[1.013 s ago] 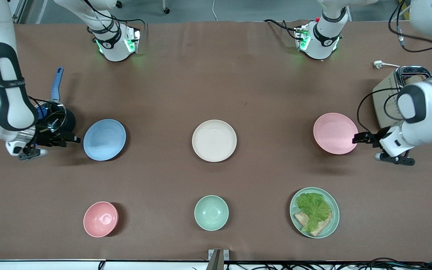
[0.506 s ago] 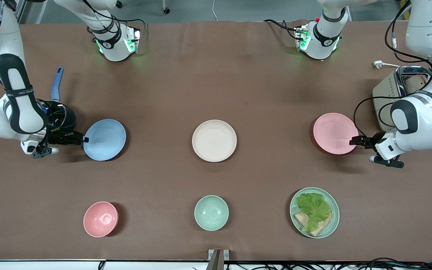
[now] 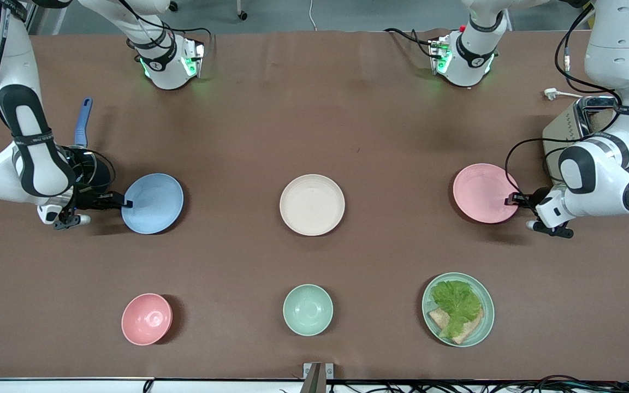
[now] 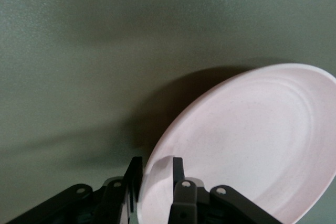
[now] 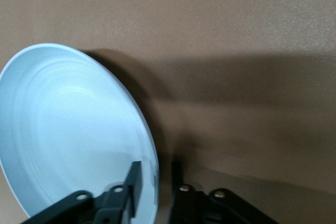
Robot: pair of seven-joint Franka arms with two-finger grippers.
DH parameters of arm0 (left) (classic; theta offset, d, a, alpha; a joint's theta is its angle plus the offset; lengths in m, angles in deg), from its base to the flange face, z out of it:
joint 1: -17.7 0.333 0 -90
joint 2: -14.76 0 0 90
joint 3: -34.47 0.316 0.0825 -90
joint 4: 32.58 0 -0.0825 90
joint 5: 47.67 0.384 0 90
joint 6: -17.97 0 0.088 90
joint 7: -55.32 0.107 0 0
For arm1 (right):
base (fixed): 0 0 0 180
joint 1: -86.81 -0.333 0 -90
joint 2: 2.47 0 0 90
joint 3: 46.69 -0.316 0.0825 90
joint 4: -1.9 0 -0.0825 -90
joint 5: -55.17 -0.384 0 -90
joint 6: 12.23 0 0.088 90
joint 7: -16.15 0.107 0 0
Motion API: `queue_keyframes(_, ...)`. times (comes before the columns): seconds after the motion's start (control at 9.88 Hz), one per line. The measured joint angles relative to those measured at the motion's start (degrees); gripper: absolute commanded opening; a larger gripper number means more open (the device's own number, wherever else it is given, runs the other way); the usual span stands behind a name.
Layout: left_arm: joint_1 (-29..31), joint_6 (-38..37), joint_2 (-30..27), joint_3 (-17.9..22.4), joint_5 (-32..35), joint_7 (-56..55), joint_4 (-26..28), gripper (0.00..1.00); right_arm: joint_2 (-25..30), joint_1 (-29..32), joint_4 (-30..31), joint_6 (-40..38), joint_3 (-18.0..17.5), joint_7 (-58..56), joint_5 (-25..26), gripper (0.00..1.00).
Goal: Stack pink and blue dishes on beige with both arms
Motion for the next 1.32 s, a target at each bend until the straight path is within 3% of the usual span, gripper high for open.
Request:
queue_keyframes(0.2,0.0,-1.2,-1.6,-0.4,-0.7,1.7,-1.5,0.0,0.0,0.0,-2.0,-4.6,0.1,0.5,-0.3,0.01)
queue_keyframes(0.41,-0.3,-6.8,-5.1,-3.6,-2.1,0.8,-4.3,0.0,0.2,0.1,-7.2,-12.3,0.9,3.3,0.1,0.01)
queue_keyframes(0.61,-0.6,-10.7,-7.6,-10.0,-7.1,-3.3,-6.7,0.01,0.5,0.1,-14.3,-21.6,2.3,8.1,2.0,0.01)
queue_keyframes(0.81,-1.4,-9.7,-7.7,-17.8,-10.5,-11.7,-6.8,0.01,1.1,0.1,-23.1,-31.5,3.7,15.0,5.1,0.01)
queue_keyframes(1.11,-2.3,4.5,-2.8,-30.3,-10.8,-29.0,-6.4,0.01,4.5,-3.1,-29.5,-36.2,3.4,27.7,9.1,0.01)
queue_keyframes(1.32,-6.0,15.8,2.3,-33.7,-10.8,-36.8,-6.2,0.02,6.8,-8.8,-29.5,-36.2,3.1,36.3,9.5,0.01)
